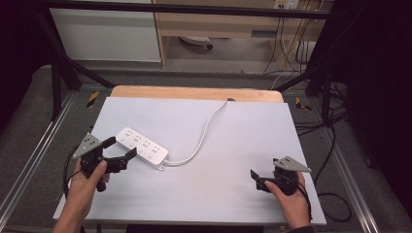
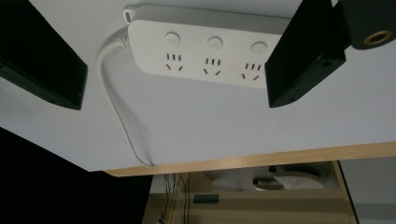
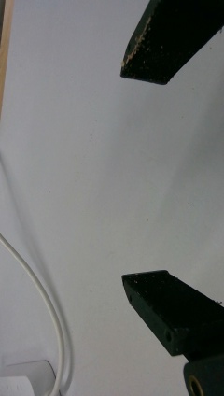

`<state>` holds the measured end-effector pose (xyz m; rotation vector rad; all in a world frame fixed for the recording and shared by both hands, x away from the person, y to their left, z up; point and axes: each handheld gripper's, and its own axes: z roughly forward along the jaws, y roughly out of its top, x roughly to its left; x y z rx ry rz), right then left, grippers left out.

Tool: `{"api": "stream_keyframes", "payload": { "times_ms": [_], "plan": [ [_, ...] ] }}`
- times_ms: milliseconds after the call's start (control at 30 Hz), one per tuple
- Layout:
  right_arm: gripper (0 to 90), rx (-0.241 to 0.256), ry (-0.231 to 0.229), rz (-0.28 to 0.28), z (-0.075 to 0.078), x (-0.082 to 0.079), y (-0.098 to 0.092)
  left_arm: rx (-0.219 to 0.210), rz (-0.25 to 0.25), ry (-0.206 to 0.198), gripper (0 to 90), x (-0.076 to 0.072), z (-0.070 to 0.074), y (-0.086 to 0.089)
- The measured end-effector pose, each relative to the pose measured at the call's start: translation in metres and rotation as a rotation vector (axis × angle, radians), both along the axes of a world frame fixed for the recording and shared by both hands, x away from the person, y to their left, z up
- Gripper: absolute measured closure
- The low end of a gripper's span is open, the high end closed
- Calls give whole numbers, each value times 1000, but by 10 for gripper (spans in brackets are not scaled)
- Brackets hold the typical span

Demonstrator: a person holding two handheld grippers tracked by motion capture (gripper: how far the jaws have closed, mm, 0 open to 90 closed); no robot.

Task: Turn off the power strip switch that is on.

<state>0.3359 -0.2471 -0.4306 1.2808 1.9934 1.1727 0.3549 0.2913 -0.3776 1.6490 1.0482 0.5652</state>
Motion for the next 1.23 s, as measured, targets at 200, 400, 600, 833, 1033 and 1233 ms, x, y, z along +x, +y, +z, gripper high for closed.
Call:
{"api": "stream_keyframes", "payload": {
  "times_ms": [200, 400, 600, 833, 1033, 1233],
  "plan": [
    [37, -2, -1, -2, 0, 0, 0, 16, 32, 6, 59, -7, -5, 13],
    [37, -6, -2, 4, 0, 0, 0, 13, 47, 14, 61, -13, -10, 24],
    [37, -2, -1, -1, 0, 0, 0, 19, 48, 17, 61, -17, -15, 31],
    [35, -9, -4, 1, 0, 0, 0, 50, 24, 38, 63, -24, -25, 33],
    [32, -16, 3, -8, -3, 1, 1, 107, -27, 96, 62, -27, -37, 23],
    [35, -67, 66, -59, -15, 11, 2, 125, -43, 112, 64, -25, -41, 8]
  ]
}}
